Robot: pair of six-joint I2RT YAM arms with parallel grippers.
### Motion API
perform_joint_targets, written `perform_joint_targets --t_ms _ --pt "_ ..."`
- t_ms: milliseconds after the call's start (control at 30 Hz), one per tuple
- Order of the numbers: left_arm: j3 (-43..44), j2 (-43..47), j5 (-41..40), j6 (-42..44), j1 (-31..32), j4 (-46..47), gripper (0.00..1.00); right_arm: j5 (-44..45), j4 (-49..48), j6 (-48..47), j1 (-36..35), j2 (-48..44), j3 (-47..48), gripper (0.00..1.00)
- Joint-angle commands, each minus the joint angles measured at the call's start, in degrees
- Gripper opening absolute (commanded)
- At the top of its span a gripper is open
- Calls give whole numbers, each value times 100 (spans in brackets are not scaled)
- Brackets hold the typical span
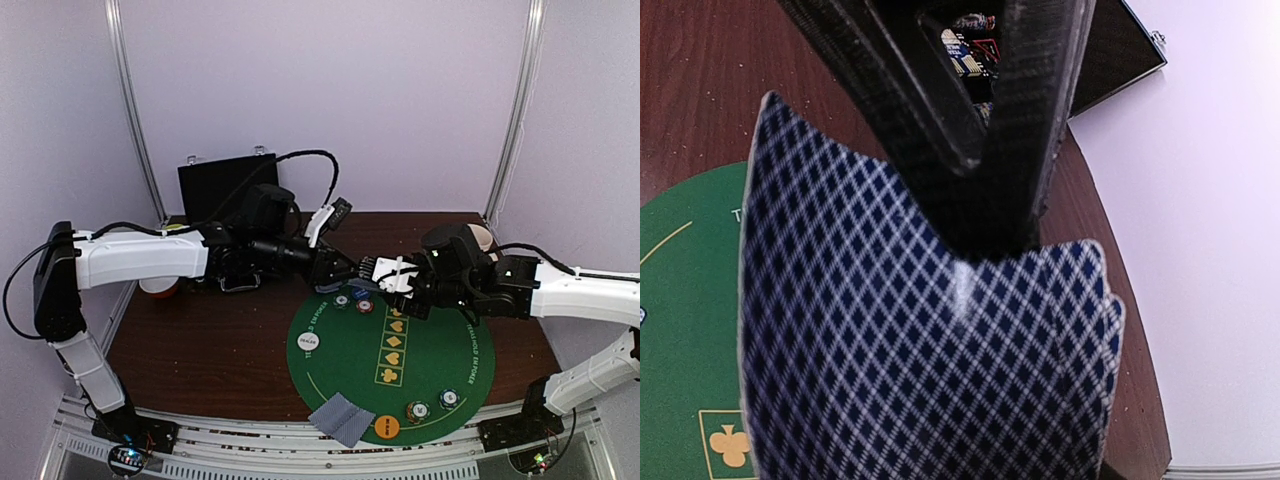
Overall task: Distribute texas hold em gaming equipment
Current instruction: Pick up the poker card from the face-down deck piles.
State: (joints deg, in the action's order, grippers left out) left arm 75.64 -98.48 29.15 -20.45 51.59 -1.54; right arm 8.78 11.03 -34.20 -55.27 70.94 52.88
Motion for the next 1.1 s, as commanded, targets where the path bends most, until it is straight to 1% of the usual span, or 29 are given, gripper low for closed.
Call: perform_joint_targets --t_ms 0,33,133,200,300,467,567,733,900,967,1067 --pt "109 255 50 179 -35 7 22 78 -39 12 -34 -93 29 43" --pt "105 265 99 184 -35 -9 19 76 -39 10 -37 -89 34 43" --pt "102 283 187 220 -35 -111 6 117 -31 9 -34 -97 38 43" --pt "109 313 200 286 -35 -216 2 164 -24 21 -36 -106 38 43" --pt "71 425 182 412 -31 -312 0 213 8 19 -28 -124 38 43" --pt "-40 636 338 579 -52 -236 0 282 55 23 -5 -124 27 43" --pt "-157 820 573 652 -160 -98 0 291 79 35 24 -137 16 43" --pt "-271 1212 496 977 -408 -266 0 298 96 46 95 -190 -15 43" --pt "-478 1704 46 1519 -594 -570 0 300 155 53 174 -221 14 43" --pt "-469 1796 -266 1728 -724 -890 0 312 234 70 198 -221 52 43" --pt "-432 1723 -1522 1956 -802 -1479 0 378 380 74 201 -257 151 43"
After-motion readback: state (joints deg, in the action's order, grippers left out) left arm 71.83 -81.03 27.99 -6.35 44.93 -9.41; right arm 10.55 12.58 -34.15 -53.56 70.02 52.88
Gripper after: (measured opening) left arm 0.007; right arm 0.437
